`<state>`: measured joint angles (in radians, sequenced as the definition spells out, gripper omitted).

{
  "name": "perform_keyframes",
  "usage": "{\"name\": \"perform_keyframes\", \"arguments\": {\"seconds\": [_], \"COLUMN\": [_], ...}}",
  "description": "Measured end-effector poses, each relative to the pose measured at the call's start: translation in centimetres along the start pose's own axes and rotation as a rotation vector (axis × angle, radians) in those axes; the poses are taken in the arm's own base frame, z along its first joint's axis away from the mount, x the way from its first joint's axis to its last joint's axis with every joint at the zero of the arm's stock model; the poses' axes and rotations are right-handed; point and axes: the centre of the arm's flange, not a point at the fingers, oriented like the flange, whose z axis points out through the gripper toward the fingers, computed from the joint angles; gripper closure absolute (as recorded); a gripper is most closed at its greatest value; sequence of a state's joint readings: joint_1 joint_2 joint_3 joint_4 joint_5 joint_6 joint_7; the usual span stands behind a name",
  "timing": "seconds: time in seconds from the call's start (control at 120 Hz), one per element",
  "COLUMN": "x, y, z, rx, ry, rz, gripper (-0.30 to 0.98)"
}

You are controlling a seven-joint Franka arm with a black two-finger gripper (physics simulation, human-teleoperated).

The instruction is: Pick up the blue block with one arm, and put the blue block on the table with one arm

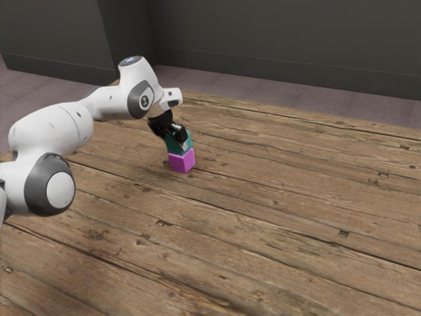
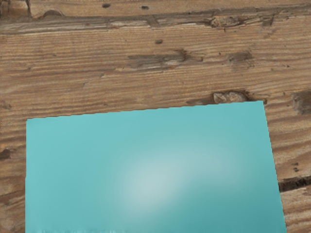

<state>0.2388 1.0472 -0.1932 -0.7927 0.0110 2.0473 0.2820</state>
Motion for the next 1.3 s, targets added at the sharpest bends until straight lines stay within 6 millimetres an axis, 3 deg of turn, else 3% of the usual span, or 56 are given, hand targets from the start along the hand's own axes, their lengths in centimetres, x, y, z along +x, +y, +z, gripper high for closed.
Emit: {"name": "perform_keyframes", "arguments": {"seconds": [0.217,0.283,0.417,0.55,0.708,0.775,0.95,1.125,1.217,1.275,1.3], "x": [-0.3,-0.5,-0.4,-0.5,-1.8,-2.2,-2.5,-2.4,-2.5,-2.7,-3.0], "y": [1.3,3.0,9.5,13.5,15.7,16.1,16.3,16.4,17.0,18.2,18.9], "z": [-4.5,-6.1,-6.9,-4.4,2.6,4.5,5.4,5.2,2.5,-3.2,-7.1], "rx": [0.049,0.051,0.027,-0.016,-0.061,-0.070,-0.084,-0.094,-0.090,-0.078,-0.068], "ry": [-0.019,-0.027,-0.041,-0.063,-0.120,-0.130,-0.127,-0.118,-0.104,-0.067,-0.041], "rz": [0.022,0.037,0.095,0.115,0.108,0.101,0.086,0.076,0.083,0.098,0.107], "gripper": [0.48,0.49,0.52,0.49,0.46,0.45,0.21,0.09,0.06,0.05,0.04]}}
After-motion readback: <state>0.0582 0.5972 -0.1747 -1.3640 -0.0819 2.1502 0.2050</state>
